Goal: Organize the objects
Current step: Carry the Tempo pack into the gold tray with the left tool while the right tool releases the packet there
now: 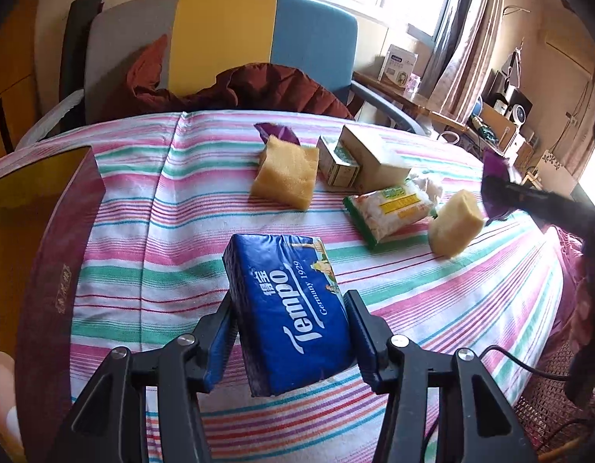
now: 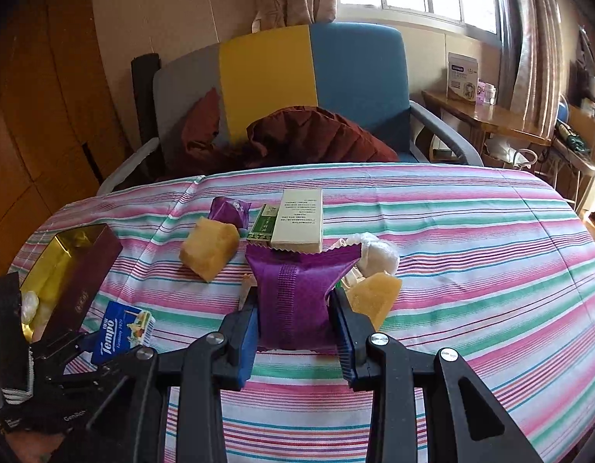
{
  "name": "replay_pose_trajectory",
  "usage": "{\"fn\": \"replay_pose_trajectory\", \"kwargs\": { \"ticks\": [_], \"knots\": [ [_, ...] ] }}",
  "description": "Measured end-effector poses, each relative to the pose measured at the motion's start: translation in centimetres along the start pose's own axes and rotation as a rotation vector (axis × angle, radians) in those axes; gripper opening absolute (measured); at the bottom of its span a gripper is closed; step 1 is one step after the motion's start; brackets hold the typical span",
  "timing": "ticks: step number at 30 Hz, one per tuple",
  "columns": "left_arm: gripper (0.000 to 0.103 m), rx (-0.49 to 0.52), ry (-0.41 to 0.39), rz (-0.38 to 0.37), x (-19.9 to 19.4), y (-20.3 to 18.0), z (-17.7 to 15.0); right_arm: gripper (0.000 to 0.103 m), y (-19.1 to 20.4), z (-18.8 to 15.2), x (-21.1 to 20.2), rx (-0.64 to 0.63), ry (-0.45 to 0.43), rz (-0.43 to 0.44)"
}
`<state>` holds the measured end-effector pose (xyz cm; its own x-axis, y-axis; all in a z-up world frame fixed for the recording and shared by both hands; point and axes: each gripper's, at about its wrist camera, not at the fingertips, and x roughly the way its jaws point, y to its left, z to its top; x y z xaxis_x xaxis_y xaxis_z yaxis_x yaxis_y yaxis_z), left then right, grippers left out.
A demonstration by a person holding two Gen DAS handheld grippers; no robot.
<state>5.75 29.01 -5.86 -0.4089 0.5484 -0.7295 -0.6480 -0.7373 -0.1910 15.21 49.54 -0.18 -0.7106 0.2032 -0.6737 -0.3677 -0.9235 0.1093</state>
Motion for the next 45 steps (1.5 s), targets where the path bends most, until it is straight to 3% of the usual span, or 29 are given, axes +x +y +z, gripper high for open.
{"fn": "replay_pose_trajectory", "kwargs": {
  "ticks": [10, 20, 26, 36, 41, 45],
  "knots": [
    [0.054, -0.046, -0.07, 0.056, -5.0, 3.4, 1.1, 0.035, 1.9, -1.3, 1.5, -0.075, 0.036, -0.006],
    [0.054, -0.164, -0.11, 0.22, -9.9, 11.5, 0.8, 0.035, 5.7, -2.5, 2.2, -0.132, 0.082, 0.031],
    [0.054, -0.218, -0.13, 0.317, -12.0, 16.4, -0.2, 0.035, 9.7, -2.7, 2.2, -0.126, 0.112, 0.099],
    [0.054, -0.305, -0.123, 0.407, -13.7, 23.1, -2.6, 0.035, 18.9, -1.4, 1.3, -0.198, 0.093, 0.217],
    [0.054, -0.346, -0.083, 0.382, -13.3, 25.5, -3.7, 0.035, 23.5, -1.2, 1.5, -0.237, 0.098, 0.285],
    [0.054, -0.432, -0.063, 0.285, -12.8, 27.4, -4.8, 0.035, 26.7, -1.2, 2.1, -0.248, 0.115, 0.341]
  ]
}}
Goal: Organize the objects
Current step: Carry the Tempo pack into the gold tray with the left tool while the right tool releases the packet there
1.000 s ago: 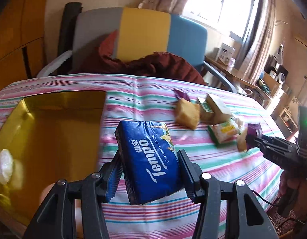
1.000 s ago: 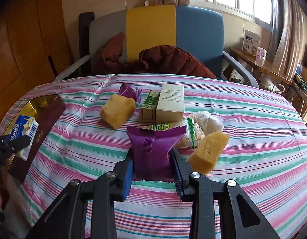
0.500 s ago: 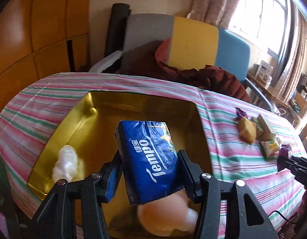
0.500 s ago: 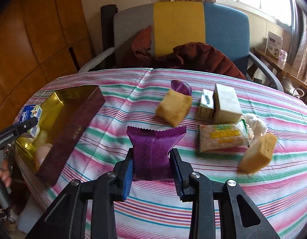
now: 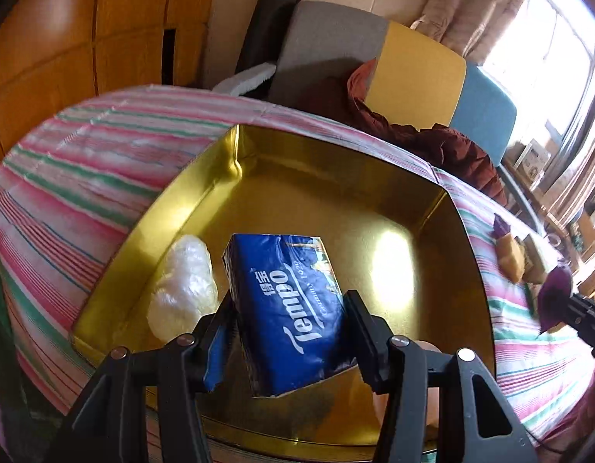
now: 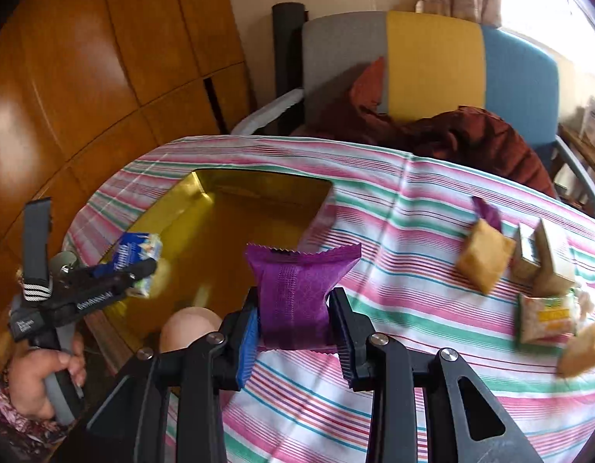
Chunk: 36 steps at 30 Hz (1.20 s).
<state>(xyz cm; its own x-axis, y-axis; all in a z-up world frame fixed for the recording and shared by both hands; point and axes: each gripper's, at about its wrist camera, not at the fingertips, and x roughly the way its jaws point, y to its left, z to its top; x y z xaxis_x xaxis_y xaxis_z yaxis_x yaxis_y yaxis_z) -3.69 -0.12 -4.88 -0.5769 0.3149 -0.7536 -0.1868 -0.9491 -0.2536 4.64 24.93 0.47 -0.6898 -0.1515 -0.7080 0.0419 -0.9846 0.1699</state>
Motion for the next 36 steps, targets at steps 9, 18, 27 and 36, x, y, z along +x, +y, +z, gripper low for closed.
{"fn": "replay_pose_trajectory", "kwargs": {
  "ticks": [9, 18, 27, 36],
  "knots": [
    [0.056, -0.089, 0.043, -0.123, 1.1, 1.4, -0.1, 0.035, 3.9, 0.9, 2.8, -0.028, 0.046, 0.047],
    [0.056, -0.135, 0.043, -0.125, 0.6, 2.3, 0.7, 0.035, 6.7, 1.8, 6.8, -0.053, 0.094, 0.053],
    [0.056, -0.118, -0.019, -0.045, -0.8, 2.4, 1.4, 0.035, 8.5, 2.1, 10.5, -0.075, 0.148, 0.05],
    [0.056, -0.122, -0.028, -0.029, -1.0, 2.5, 1.6, 0.036, 8.6, 2.1, 12.7, -0.042, 0.187, 0.051]
  ]
}}
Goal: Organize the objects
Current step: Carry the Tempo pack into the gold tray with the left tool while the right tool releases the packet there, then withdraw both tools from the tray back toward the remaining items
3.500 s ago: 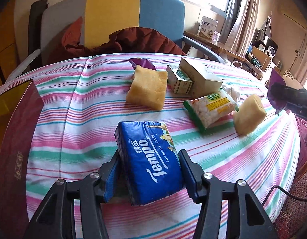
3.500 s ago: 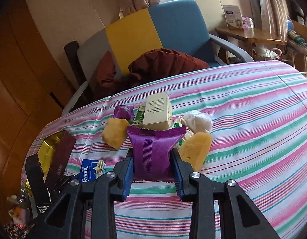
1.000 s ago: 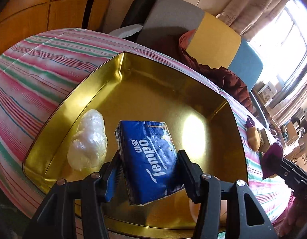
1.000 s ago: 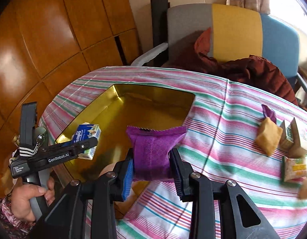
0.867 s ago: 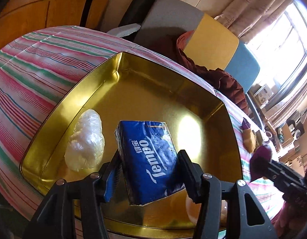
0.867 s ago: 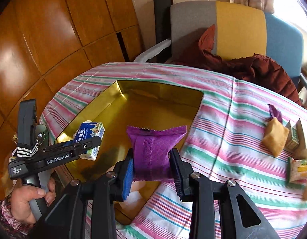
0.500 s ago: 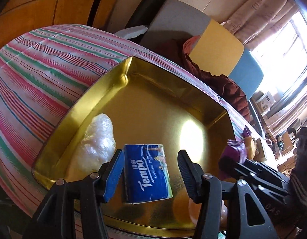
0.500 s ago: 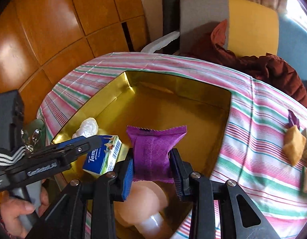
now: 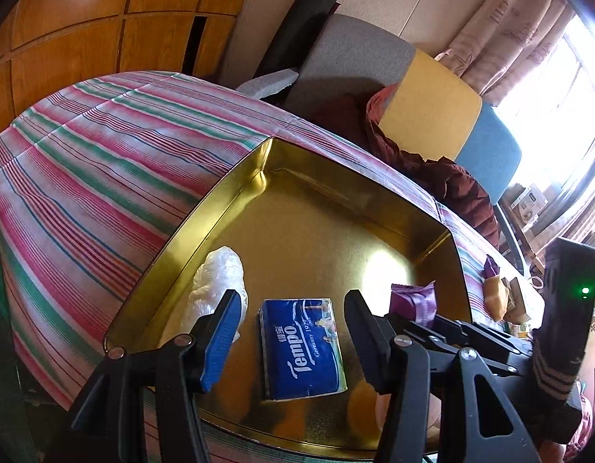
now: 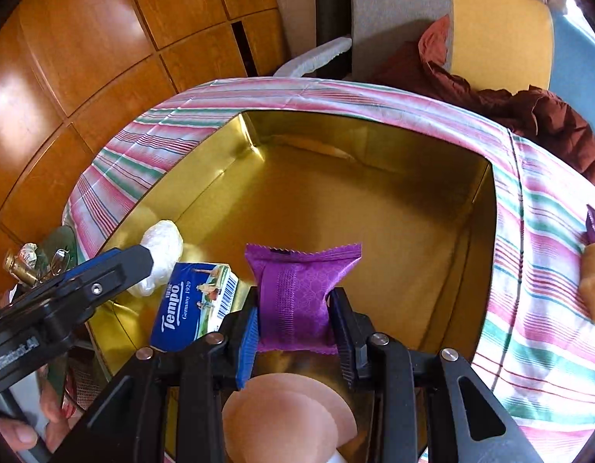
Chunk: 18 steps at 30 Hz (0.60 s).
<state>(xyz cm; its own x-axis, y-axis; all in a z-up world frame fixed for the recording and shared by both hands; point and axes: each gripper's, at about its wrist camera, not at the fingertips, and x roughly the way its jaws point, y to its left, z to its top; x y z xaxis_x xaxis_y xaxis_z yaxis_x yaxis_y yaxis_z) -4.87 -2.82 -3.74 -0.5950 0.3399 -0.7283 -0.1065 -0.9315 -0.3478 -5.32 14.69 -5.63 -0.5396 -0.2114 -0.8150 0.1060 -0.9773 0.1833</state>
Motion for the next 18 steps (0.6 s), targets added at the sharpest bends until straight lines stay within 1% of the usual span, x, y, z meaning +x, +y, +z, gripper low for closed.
{"fn": "replay_pose_trajectory", "kwargs": {
  "ticks": [6, 9, 10, 12, 13, 14, 16, 18],
  "knots": [
    [0.056, 0.008, -0.011, 0.014, -0.4, -0.3, -0.1, 0.037, -0.4, -0.2, 0.8, 0.016, 0.017, 0.004],
    [0.056, 0.015, -0.013, 0.02, -0.6, -0.4, -0.3, 0.042, -0.6, -0.3, 0.6, 0.029, 0.016, 0.009],
    [0.056, 0.016, -0.015, 0.023, -0.7, -0.4, -0.3, 0.046, -0.7, -0.4, 0.5, 0.034, 0.013, 0.013],
    [0.056, 0.018, -0.015, 0.025, -0.8, -0.6, -0.4, 0.048, -0.8, -0.6, -0.1, 0.045, 0.0, 0.029],
    [0.056, 0.018, -0.017, 0.026, -0.9, -0.7, -0.4, 0.054, -0.8, -0.6, -0.4, 0.043, -0.006, 0.029],
    [0.056, 0.018, -0.019, 0.027, -1.0, -0.7, -0.5, 0.064, -0.7, -0.7, -0.7, 0.04, -0.012, 0.018],
    [0.056, 0.018, -0.02, 0.025, -1.1, -0.8, -0.6, 0.068, -0.6, -0.8, -1.7, 0.037, -0.038, -0.013],
    [0.056, 0.023, -0.02, 0.025, -1.1, -1.0, -0.7, 0.068, -0.8, -0.9, -2.7, 0.04, -0.056, -0.02]
  ]
}}
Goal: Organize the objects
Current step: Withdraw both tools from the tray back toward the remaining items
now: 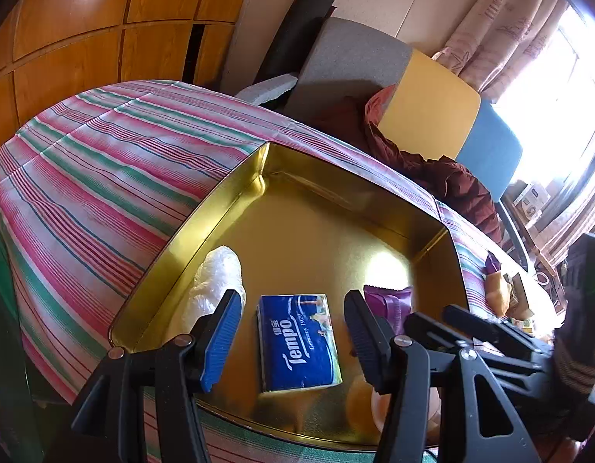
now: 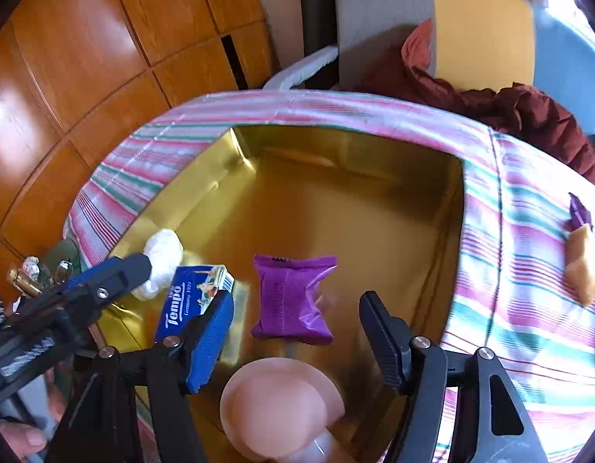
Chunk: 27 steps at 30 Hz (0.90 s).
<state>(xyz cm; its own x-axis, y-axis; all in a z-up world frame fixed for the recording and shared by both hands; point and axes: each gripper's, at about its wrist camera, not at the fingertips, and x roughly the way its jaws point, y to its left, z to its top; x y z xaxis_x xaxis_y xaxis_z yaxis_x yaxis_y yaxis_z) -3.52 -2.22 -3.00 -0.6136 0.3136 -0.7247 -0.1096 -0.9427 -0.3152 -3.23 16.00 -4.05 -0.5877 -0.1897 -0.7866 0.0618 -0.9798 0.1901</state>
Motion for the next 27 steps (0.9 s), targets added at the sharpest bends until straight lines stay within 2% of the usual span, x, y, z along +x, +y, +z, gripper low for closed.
{"fn": "replay_pose_trajectory", "kwargs": {
  "ticks": [5, 10, 27],
  "knots": [
    [0.056, 0.017, 0.004, -0.007, -0.1, -0.7, -0.4, 0.069, -1.2, 0.0, -2.0, 0.001, -0.017, -0.129],
    [0.056, 0.053, 0.009, -0.026, -0.3, -2.1, -1.0, 0.069, -4.1, -0.2, -4.3, 0.016, -0.044, -0.241],
    [0.056, 0.227, 0.06, -0.137, -0.8, -9.9, -4.9, 0.073, -15.2, -4.1, -10.9, 0.124, -0.069, -0.428]
  ]
}}
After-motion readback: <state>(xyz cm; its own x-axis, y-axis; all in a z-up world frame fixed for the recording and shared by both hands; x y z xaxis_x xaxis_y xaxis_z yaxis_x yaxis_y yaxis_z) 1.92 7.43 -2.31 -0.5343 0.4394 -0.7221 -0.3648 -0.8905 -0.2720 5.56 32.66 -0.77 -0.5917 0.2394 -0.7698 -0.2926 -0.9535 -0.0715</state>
